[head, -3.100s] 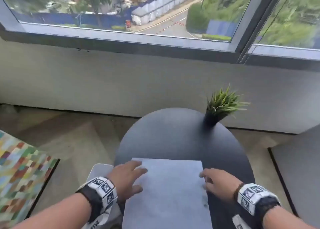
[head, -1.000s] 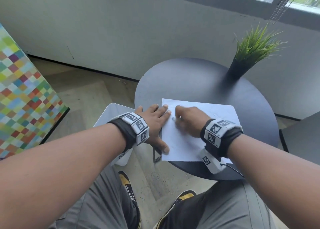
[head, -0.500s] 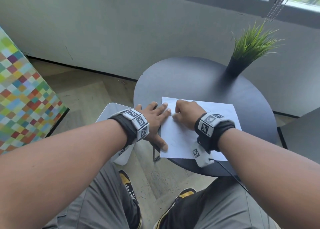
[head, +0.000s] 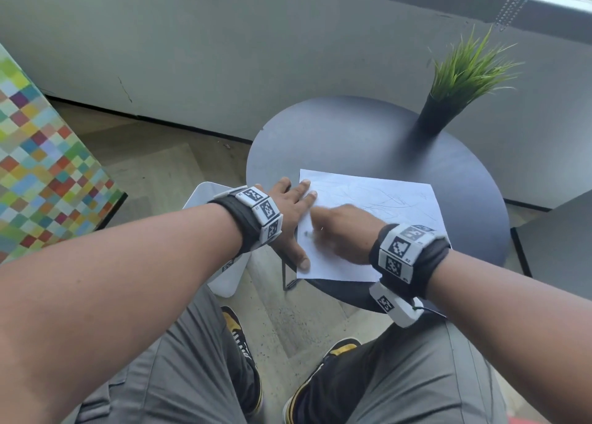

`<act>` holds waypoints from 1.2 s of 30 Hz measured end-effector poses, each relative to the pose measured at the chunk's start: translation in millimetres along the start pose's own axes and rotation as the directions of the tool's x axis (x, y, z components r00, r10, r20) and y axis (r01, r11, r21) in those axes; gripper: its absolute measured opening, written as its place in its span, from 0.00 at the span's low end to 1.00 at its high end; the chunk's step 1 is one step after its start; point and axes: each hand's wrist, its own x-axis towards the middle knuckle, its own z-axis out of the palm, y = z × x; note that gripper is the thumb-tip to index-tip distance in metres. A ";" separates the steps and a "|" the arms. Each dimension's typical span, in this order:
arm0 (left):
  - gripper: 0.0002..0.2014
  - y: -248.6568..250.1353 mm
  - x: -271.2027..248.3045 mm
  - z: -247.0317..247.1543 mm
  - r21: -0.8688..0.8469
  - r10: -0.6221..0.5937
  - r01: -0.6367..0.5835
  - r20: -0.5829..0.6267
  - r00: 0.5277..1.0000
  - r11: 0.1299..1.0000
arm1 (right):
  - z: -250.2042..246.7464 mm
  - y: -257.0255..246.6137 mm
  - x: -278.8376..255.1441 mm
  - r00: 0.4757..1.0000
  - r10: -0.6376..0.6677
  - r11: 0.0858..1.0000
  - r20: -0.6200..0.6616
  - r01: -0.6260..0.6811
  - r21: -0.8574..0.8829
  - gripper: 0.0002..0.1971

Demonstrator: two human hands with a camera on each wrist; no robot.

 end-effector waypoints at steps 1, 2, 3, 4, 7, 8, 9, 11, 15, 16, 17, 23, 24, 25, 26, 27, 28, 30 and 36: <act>0.73 0.6 -0.3 -0.9 0.005 -0.003 0.003 0.006 1.000 1.000 | 1.6 -5.1 -5.0 0.995 -0.071 0.997 0.071 0.072 -0.005 0.08; 0.73 1.4 -0.6 -1.6 0.009 -0.004 0.004 0.008 1.000 1.000 | 0.0 -7.9 -7.4 0.990 -0.096 0.995 0.106 0.098 -0.010 0.08; 0.73 2.1 -0.7 -2.2 0.012 -0.004 0.004 0.010 1.000 1.000 | -2.1 -5.5 -5.2 0.994 -0.073 0.997 0.085 0.074 -0.014 0.09; 0.73 3.0 -1.0 -3.2 0.012 -0.004 0.004 0.011 1.000 1.000 | -4.7 0.6 -0.4 1.000 -0.002 1.000 0.025 0.002 -0.008 0.09; 0.72 5.9 -1.7 -5.6 0.022 -0.007 0.006 0.012 1.000 1.000 | -6.9 7.3 1.8 0.982 0.140 0.990 -0.123 -0.140 0.007 0.10; 0.72 7.0 -2.1 -6.4 0.024 -0.008 0.008 0.016 1.000 1.000 | -4.9 2.7 -0.9 0.993 0.082 0.996 -0.087 -0.083 -0.009 0.10; 0.72 8.0 -3.0 -7.3 0.025 -0.010 0.010 0.022 1.000 1.000 | -1.5 -2.8 -3.6 1.000 0.019 1.000 -0.018 -0.020 -0.014 0.10; 0.71 9.1 -3.7 -8.1 0.032 -0.012 0.011 0.032 0.999 0.999 | 0.3 -9.6 -9.1 0.995 -0.053 0.998 0.080 0.055 -0.024 0.10; 0.70 8.6 -0.9 -8.5 0.048 -0.005 0.003 0.025 1.000 0.999 | -1.2 6.0 2.9 0.986 0.127 0.992 -0.113 -0.128 -0.005 0.06; 0.70 9.1 -1.2 -8.5 0.049 -0.006 0.005 0.028 1.000 0.999 | 0.6 2.7 1.9 0.992 0.083 0.996 -0.095 -0.086 -0.028 0.05; 0.70 9.8 -1.7 -8.8 0.051 -0.012 0.010 0.035 0.999 0.999 | 3.3 -1.3 -0.5 0.999 0.016 0.999 -0.032 -0.017 -0.037 0.06; 0.68 10.3 0.5 -8.0 0.078 -0.021 0.019 0.033 0.999 0.997 | -3.0 16.5 -8.5 0.989 0.116 0.993 -0.091 -0.115 0.013 0.09; 0.68 10.7 0.8 -7.7 0.085 -0.023 0.020 0.034 0.999 0.996 | -1.8 15.7 -10.1 0.988 0.111 0.994 -0.103 -0.111 0.000 0.10; 0.68 11.4 0.5 -7.8 0.088 -0.024 0.021 0.037 0.999 0.996 | 1.1 11.1 -12.0 0.996 0.057 0.998 -0.067 -0.058 -0.022 0.10; 0.68 12.2 0.0 -8.0 0.089 -0.025 0.022 0.040 0.999 0.996 | 4.6 4.3 -14.4 1.000 -0.011 0.999 0.001 0.011 -0.037 0.09; 0.67 13.2 -0.7 -8.8 0.091 -0.026 0.022 0.043 0.999 0.996 | 7.0 -2.2 -18.6 0.994 -0.072 0.996 0.076 0.076 -0.046 0.08; 0.67 13.8 -0.5 -9.5 0.092 -0.024 0.020 0.044 0.999 0.996 | 6.6 -3.9 -20.9 0.989 -0.097 0.994 0.113 0.103 -0.042 0.08; 0.66 13.6 1.5 -10.7 0.084 -0.024 0.019 0.053 0.998 0.996 | 1.1 5.5 -16.8 0.999 -0.013 1.000 0.047 0.013 -0.003 0.10; 0.69 14.2 5.1 -8.8 0.097 -0.041 0.035 0.066 0.997 0.995 | 9.9 -7.3 -23.7 0.988 -0.081 0.994 0.134 0.091 -0.067 0.08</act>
